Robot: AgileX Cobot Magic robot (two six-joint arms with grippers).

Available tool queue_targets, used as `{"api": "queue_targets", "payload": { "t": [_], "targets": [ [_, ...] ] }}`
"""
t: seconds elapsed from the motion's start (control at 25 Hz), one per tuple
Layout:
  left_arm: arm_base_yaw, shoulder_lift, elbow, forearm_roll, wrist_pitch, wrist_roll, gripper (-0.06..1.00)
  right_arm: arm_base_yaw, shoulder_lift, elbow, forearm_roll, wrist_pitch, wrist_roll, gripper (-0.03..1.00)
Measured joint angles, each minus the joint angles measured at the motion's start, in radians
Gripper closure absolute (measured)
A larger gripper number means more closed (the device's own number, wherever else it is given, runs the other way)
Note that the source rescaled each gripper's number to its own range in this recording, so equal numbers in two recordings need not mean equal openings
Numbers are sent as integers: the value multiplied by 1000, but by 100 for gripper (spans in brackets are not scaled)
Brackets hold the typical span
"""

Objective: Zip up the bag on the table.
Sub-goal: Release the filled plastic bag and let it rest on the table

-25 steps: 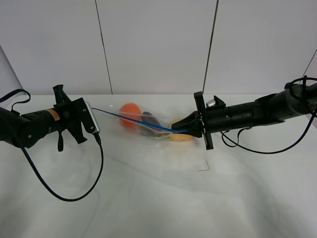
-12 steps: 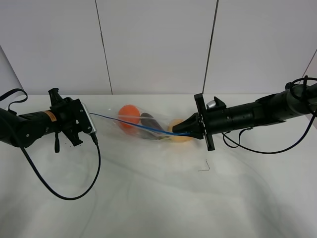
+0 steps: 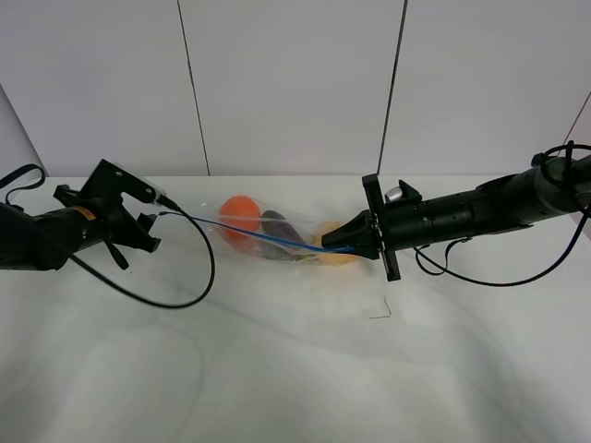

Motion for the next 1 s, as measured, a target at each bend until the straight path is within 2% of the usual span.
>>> {"api": "queue_targets", "payload": {
  "t": [0.12,0.28,0.44,0.64,0.76,0.88,1.0],
  "targets": [
    [1,0,0,-99,16,-151,-5,0,0,0,-1,0,0,97],
    [1,-3,-9,-123,117,-266,-5,0,0,0,-1,0,0,97],
    [16,-36,-91,-124,408,-273,-5,0,0,0,-1,1,0,97],
    [65,-68,-278,-124,936,-271,-5,0,0,0,-1,1,0,97],
    [68,-69,-386,-100,1208,-283,-5,0,0,0,-1,1,0,97],
    [58,-69,-476,-35,1390,-369,-5,0,0,0,-1,1,0,97],
    [41,-69,-544,49,1501,-470,-5,0,0,0,-1,1,0,97]
  ]
}}
